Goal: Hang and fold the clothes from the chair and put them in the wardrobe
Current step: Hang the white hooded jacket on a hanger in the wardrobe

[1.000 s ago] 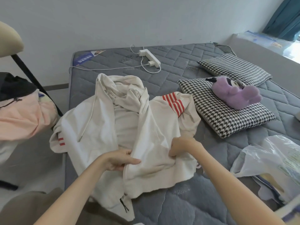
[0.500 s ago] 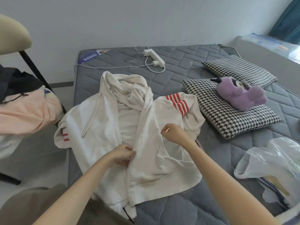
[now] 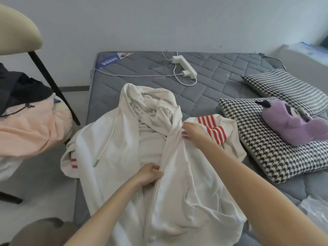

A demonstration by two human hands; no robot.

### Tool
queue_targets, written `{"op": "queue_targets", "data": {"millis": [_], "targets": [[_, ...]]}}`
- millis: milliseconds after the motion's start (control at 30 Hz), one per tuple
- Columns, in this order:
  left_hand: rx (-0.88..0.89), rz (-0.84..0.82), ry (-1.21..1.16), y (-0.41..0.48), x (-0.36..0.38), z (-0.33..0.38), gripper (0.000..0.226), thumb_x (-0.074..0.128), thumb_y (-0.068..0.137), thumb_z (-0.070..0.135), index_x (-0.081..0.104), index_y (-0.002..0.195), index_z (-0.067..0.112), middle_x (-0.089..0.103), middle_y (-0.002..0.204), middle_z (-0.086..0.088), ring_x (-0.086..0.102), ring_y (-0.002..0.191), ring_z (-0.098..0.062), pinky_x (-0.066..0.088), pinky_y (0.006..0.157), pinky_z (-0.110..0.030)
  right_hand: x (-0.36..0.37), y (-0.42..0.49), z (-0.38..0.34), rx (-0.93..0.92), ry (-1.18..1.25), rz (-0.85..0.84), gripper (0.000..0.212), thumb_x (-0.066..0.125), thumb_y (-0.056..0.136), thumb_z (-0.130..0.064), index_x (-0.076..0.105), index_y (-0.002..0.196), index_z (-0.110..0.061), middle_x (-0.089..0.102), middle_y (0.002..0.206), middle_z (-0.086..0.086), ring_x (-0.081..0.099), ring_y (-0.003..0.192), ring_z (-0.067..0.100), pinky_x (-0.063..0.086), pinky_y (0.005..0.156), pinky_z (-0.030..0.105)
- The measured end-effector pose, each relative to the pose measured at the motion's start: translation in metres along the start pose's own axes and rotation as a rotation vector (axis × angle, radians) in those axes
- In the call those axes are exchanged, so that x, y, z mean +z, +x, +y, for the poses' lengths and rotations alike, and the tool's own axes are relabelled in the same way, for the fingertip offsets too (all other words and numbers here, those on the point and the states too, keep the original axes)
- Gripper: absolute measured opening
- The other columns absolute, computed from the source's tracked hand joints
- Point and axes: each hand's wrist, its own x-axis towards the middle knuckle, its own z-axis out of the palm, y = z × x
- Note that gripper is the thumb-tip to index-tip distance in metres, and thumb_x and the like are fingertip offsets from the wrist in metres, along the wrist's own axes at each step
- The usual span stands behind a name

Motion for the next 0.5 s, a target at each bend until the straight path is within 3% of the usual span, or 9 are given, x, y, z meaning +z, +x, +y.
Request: {"op": "queue_targets", "data": {"millis": [67,167,267,367,467,500], "targets": [[0.026,-0.012,0.0,0.005,0.0,0.0,0.024,0.059,0.093,0.018,0.059,0.115,0.008,0.061,0.101,-0.002,0.058,0.08,-0.008,0.042,0.057,-0.006,0.005,0.016,-0.007,0.113,0.02,-0.031,0.015,0.052,0.096,-0.021,0.06,0.104,-0.011,0.058,0.099,0.006,0.055,0.083,0.018,0.049,0.069,0.027],[0.048,-0.064,-0.019,0.007,-0.003,-0.002,0.027,0.058,0.093,0.015,0.059,0.119,0.008,0.06,0.089,0.005,0.056,0.071,0.002,0.043,0.059,-0.004,0.012,0.04,-0.01,0.251,0.007,-0.083,0.05,0.067,0.083,-0.048,0.057,0.112,-0.009,0.062,0.1,0.005,0.061,0.086,0.021,0.052,0.077,0.034],[0.07,-0.123,-0.022,0.003,-0.009,-0.002,0.029,0.055,0.095,0.013,0.058,0.124,0.014,0.063,0.084,0.004,0.058,0.069,-0.001,0.046,0.064,-0.008,0.021,0.056,-0.015,0.216,0.049,-0.062,0.068,0.078,0.072,-0.045,0.055,0.126,-0.01,0.066,0.111,0.007,0.066,0.093,0.025,0.055,0.075,0.037],[0.094,-0.114,-0.082,0.0,-0.015,0.005,0.027,0.055,0.096,0.016,0.06,0.122,0.017,0.065,0.088,-0.002,0.06,0.074,-0.008,0.047,0.072,-0.015,0.023,0.047,-0.04,0.111,0.185,0.128,0.05,0.075,0.077,-0.027,0.054,0.117,-0.006,0.061,0.094,0.007,0.06,0.079,0.021,0.049,0.061,0.031],[0.121,-0.078,-0.198,0.001,-0.022,0.019,0.026,0.055,0.096,0.019,0.061,0.122,0.02,0.068,0.102,-0.013,0.062,0.084,-0.015,0.05,0.077,-0.025,0.017,0.035,-0.071,-0.224,0.295,0.389,0.011,0.062,0.086,-0.02,0.057,0.086,-0.01,0.053,0.073,-0.001,0.049,0.069,0.014,0.04,0.058,0.026],[0.12,-0.082,-0.211,0.001,-0.025,0.024,0.027,0.055,0.096,0.02,0.061,0.123,0.021,0.068,0.102,-0.012,0.063,0.085,-0.015,0.051,0.076,-0.025,0.018,0.029,-0.08,-0.333,0.283,0.441,0.01,0.059,0.086,-0.017,0.054,0.078,-0.012,0.05,0.069,-0.004,0.045,0.065,0.012,0.037,0.058,0.025]]}}
